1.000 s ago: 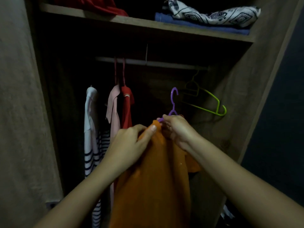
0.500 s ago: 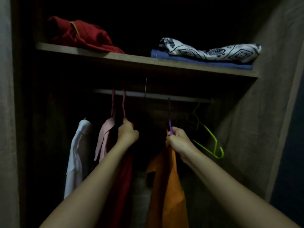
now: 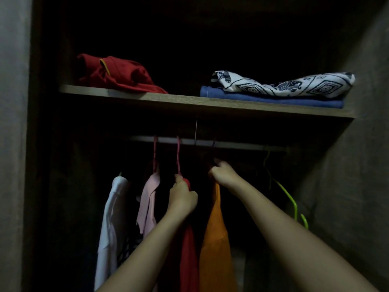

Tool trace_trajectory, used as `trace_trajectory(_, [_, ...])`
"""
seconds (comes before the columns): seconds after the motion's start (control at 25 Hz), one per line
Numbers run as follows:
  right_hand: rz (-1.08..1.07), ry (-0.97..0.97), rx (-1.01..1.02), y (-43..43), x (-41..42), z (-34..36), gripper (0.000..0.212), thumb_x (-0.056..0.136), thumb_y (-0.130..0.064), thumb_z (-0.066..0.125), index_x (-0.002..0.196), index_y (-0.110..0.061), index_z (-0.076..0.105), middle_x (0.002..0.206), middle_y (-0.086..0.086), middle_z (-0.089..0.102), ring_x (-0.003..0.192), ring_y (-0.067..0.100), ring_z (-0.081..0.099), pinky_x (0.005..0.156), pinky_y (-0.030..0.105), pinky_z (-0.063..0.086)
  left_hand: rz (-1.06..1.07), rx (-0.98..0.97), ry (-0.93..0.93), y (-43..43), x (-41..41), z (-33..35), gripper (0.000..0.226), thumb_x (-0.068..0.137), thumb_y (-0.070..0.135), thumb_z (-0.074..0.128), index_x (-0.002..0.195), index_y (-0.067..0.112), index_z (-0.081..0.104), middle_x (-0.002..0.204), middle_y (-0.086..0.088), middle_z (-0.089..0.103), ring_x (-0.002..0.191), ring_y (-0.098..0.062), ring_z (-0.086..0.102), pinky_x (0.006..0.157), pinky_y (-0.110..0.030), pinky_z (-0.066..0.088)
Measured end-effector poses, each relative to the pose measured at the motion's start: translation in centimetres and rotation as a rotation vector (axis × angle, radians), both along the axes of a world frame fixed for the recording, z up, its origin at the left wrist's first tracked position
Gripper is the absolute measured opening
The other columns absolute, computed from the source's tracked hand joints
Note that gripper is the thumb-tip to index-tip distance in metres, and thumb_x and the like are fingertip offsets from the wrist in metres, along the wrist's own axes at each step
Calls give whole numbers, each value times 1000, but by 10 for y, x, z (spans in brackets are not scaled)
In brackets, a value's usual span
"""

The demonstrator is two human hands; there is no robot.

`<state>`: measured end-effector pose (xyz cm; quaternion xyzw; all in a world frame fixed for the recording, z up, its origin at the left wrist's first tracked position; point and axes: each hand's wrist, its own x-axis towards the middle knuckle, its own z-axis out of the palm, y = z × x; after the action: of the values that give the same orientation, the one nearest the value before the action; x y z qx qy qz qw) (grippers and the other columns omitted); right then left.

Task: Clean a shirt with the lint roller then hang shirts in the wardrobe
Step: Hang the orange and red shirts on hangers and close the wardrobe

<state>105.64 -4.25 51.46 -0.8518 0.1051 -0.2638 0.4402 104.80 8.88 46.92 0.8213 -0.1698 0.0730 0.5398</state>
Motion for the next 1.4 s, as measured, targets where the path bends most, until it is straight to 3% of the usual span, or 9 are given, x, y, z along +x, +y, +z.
trace_trajectory(0.28, [77, 121, -101, -10, -1, -12, 28, 85, -13, 51, 109, -9, 65, 112, 11, 66, 102, 26, 62, 86, 32, 49, -18, 65, 38, 2, -6, 3, 77, 88, 3, 45, 150, 10, -1, 146, -21, 35, 127, -34, 45, 101, -34, 40])
trace_trajectory(0.4, [-9, 245, -436, -1, -20, -5, 33, 85, -19, 51, 115, -9, 61, 118, 13, 63, 108, 30, 58, 89, 31, 48, 0, 275, -107, 13, -12, 8, 71, 91, 13, 49, 149, 6, 10, 151, -19, 29, 134, -33, 36, 109, -35, 33])
trace_trajectory(0.56, [-171, -528, -1034, 22, -76, 17, 26, 86, -28, 54, 104, -12, 62, 98, 7, 64, 91, 23, 58, 78, 35, 53, 119, 126, -858, 64, -33, 57, 32, 88, 30, 46, 109, 14, 66, 103, -8, 70, 97, -21, 65, 83, -33, 50])
trace_trajectory(0.64, [-165, -948, -1243, 33, -94, 44, 25, 82, -28, 54, 95, -10, 64, 88, 9, 64, 82, 24, 54, 73, 34, 49, 134, -7, -1226, 93, -44, 108, 29, 84, 29, 45, 91, 11, 67, 85, -7, 69, 80, -20, 64, 72, -31, 48])
trace_trajectory(0.72, [-273, -1013, -1357, 39, -96, 79, 41, 82, -37, 52, 111, -9, 62, 107, 14, 64, 100, 26, 51, 89, 36, 41, 213, 67, -1453, 113, -42, 161, 32, 84, 30, 43, 93, 7, 64, 91, -11, 64, 82, -22, 60, 71, -32, 47])
trace_trajectory(0.88, [-444, -604, -1598, 35, -81, 133, 78, 82, -65, 32, 138, -12, 43, 142, 19, 45, 133, 31, 42, 109, 39, 18, 536, 665, -939, 135, -4, 238, 66, 84, 66, 39, 138, 29, 40, 153, -11, 24, 136, -35, 31, 104, -54, 33])
trace_trajectory(1.0, [-408, -394, -1621, 29, -79, 144, 85, 79, -72, 19, 142, -17, 35, 149, 17, 36, 139, 30, 31, 114, 39, 19, 209, 670, -442, 145, 14, 241, 87, 70, 82, 39, 141, 32, 34, 146, -12, 38, 128, -34, 42, 104, -47, 39])
trace_trajectory(1.16, [-274, -389, -1491, 26, -80, 141, 86, 75, -73, 10, 147, -27, 20, 157, 8, 20, 146, 21, 13, 117, 36, 9, 40, 650, -634, 156, -8, 236, 68, 66, 75, 56, 124, 41, 45, 121, 0, 54, 102, -20, 56, 86, -34, 52])
trace_trajectory(1.4, [-281, -378, -1442, 28, -78, 138, 86, 76, -78, 19, 147, -28, 19, 155, 6, 25, 146, 19, 13, 117, 36, 7, 62, 724, -710, 160, -22, 229, 83, 63, 62, 72, 133, 45, 33, 122, -4, 55, 108, -23, 56, 90, -32, 49])
